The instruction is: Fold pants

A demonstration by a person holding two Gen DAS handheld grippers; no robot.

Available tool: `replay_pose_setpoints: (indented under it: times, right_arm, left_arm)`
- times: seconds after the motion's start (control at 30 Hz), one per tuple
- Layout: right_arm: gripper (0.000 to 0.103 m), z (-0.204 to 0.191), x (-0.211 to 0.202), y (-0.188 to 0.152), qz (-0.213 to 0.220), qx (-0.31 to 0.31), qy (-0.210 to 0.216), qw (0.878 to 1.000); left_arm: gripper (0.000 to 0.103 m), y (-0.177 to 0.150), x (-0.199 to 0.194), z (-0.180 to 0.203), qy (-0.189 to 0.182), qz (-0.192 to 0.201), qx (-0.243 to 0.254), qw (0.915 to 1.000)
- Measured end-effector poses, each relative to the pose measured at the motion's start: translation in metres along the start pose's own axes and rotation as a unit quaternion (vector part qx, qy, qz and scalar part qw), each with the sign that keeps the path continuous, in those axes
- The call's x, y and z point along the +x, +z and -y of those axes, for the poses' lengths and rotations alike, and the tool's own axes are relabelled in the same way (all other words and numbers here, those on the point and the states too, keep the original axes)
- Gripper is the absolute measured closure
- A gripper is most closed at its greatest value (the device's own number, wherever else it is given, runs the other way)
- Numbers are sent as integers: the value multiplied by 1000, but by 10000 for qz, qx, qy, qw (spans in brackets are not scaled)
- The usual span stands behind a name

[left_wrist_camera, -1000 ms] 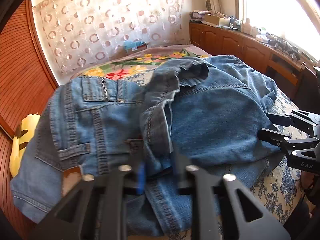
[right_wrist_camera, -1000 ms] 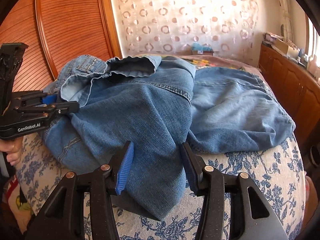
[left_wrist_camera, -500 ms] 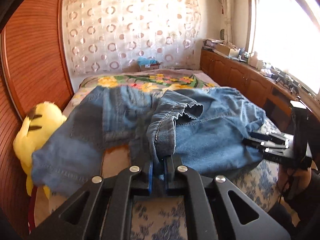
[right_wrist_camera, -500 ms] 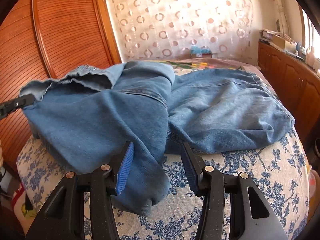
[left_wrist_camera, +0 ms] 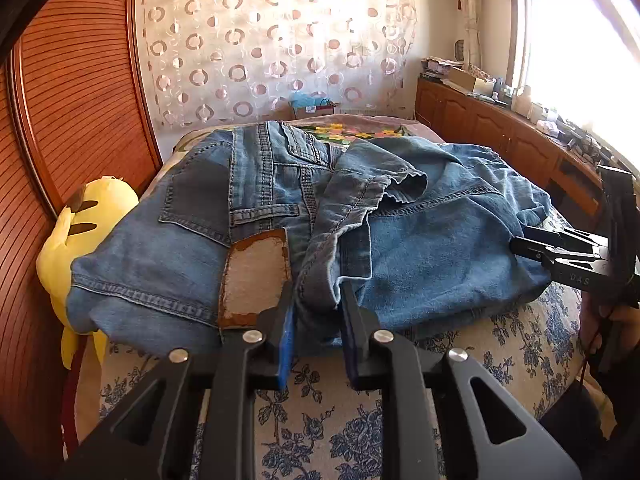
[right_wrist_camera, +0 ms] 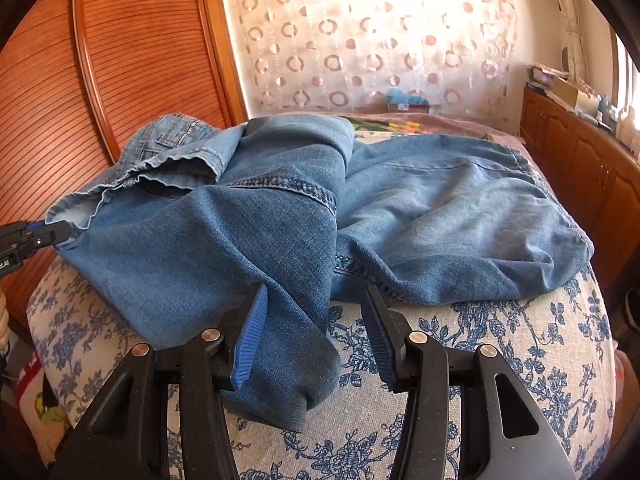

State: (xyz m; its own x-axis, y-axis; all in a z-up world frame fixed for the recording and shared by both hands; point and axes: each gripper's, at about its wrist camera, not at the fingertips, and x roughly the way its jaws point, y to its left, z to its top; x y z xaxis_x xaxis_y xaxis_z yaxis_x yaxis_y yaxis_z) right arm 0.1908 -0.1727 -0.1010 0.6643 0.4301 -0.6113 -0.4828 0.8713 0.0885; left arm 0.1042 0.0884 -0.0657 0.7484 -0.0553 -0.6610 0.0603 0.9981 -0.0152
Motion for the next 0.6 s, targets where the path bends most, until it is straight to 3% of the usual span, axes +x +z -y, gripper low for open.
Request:
replay_pose_setpoints:
  times: [0.2,0.27,0.47,0.6]
  right_arm:
    - [54,0,-1,-1,10,-24,-12,10000]
    - [54,-1,-1,-1,10,-26,-16,10000]
    - [54,-2,-1,-1,13,-23,-9,10000]
    - [54,-2,-1,-1,10,-26,-15,10000]
  left_arm:
    - [64,3,-14,8,9,192,150,9997]
    - [63,7,-18,11,-33,263,181,9995]
    - [35,19,-23,20,-152,422,293,9986]
    - [35,27,-16,28,-232,380,400,9982]
